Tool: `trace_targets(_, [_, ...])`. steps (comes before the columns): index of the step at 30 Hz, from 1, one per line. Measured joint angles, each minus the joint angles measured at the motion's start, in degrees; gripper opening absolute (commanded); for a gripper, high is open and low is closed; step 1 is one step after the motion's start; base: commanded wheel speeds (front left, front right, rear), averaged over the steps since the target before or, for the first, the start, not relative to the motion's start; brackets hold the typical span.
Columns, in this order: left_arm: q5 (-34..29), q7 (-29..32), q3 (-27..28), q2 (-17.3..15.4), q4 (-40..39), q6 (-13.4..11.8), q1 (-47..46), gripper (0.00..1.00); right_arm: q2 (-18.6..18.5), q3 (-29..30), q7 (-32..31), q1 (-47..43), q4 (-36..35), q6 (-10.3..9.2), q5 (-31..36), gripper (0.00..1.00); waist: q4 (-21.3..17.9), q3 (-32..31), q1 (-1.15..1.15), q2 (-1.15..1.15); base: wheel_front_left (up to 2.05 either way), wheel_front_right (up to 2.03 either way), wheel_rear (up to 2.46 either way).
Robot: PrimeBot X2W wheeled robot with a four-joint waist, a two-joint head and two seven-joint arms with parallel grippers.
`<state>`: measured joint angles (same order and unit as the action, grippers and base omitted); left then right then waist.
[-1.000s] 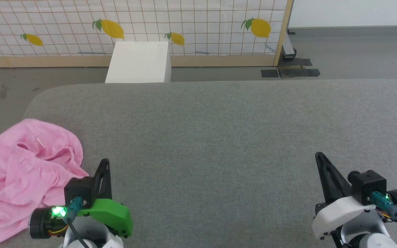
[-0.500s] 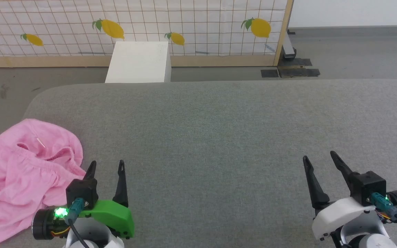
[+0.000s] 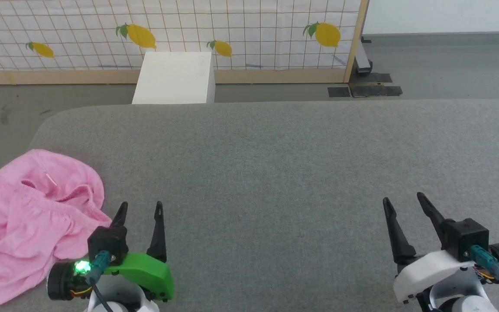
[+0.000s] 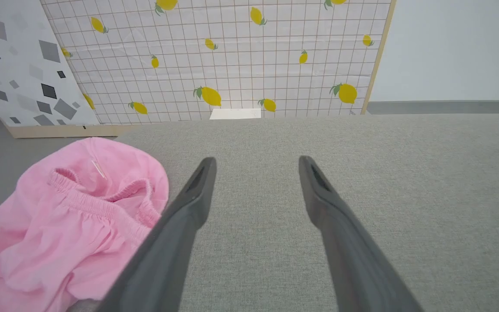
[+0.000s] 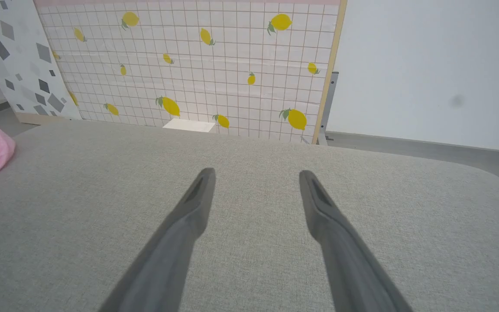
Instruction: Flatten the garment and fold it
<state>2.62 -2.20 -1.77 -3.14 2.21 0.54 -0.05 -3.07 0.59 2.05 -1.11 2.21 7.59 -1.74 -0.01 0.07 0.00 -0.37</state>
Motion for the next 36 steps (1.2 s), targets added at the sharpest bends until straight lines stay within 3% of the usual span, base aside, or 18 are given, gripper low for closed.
trace_targets(25, [2.6,-3.4,-2.3,0.0,2.2,0.9,-0.9,1.0,0.0,1.4,3.2,0.0,1.1,0.0,-2.4,1.0,1.2,0.1,0.0,0.0,0.0,0.0,0.0])
trace_targets(36, [4.1,-4.5,-3.3,0.0,2.8,1.0,-2.3,1.0,0.0,1.7,4.5,0.0,0.2,0.0,-2.4,1.0,4.1,0.6,0.0,0.0,0.0,0.0,0.0])
